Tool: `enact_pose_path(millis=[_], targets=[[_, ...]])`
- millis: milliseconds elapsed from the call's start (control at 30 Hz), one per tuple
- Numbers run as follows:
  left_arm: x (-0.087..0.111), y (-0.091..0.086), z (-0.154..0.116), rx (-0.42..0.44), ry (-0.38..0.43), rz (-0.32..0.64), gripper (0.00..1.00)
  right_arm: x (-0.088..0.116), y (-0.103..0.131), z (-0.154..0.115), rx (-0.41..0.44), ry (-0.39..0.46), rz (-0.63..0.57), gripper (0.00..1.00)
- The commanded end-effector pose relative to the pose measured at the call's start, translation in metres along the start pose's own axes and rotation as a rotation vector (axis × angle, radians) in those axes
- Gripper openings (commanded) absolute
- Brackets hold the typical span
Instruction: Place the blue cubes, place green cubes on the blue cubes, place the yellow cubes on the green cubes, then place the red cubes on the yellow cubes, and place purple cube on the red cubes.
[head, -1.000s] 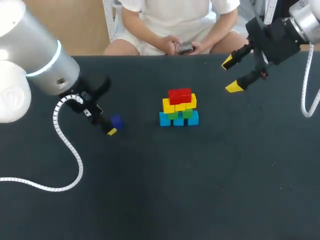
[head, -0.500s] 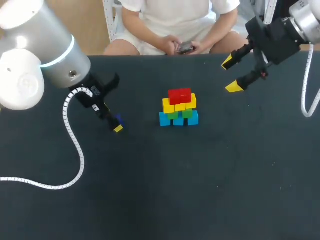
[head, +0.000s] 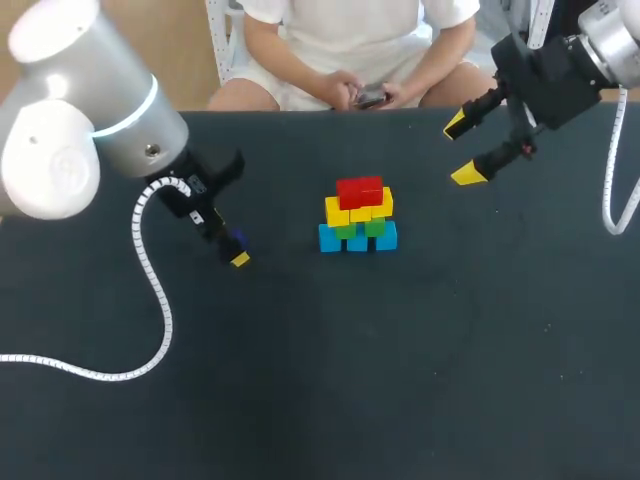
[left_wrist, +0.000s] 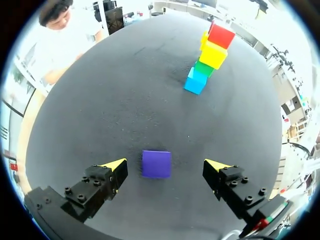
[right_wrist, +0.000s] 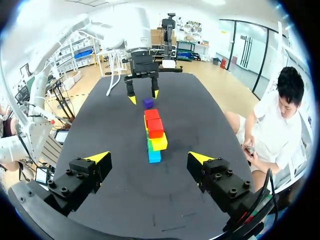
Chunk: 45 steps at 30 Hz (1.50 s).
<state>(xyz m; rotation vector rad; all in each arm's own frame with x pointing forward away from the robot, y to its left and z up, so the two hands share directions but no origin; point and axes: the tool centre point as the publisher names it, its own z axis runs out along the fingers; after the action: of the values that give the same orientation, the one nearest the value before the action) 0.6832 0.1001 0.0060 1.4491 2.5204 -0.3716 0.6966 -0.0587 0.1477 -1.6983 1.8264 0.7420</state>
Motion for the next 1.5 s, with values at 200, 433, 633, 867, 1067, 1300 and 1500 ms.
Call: enact_pose_path(millis=[200, 433, 633, 867, 1067, 1300, 1500], targets=[[-0.002, 0.01, 0.0, 0.008, 0.018, 0.006, 1.0, 0.0, 0.0, 0.0, 0.0, -0.002, -0.001, 1.0], [0.005, 0.013, 0.0, 0.006, 0.021, 0.001, 1.0, 0.0, 0.0, 0.0, 0.0, -0.002, -0.001, 1.0], [0.007, 0.017, 0.001, 0.002, 0.022, 0.005, 1.0, 0.0, 0.0, 0.0, 0.0, -0.002, -0.001, 1.0], [0.005, 0.023, 0.002, -0.004, 0.015, 0.012, 1.0, 0.0, 0.0, 0.0, 0.0, -0.002, -0.001, 1.0], [0.002, 0.027, 0.006, -0.005, 0.017, 0.024, 1.0, 0.0, 0.0, 0.0, 0.0, -0.002, -0.001, 1.0], [-0.003, 0.031, 0.012, 0.002, 0.02, 0.045, 1.0, 0.0, 0.0, 0.0, 0.0, -0.002, -0.001, 1.0], [-0.005, 0.031, 0.011, -0.007, 0.029, 0.059, 0.54, 0.0, 0.0, 0.0, 0.0, -0.002, -0.001, 1.0]])
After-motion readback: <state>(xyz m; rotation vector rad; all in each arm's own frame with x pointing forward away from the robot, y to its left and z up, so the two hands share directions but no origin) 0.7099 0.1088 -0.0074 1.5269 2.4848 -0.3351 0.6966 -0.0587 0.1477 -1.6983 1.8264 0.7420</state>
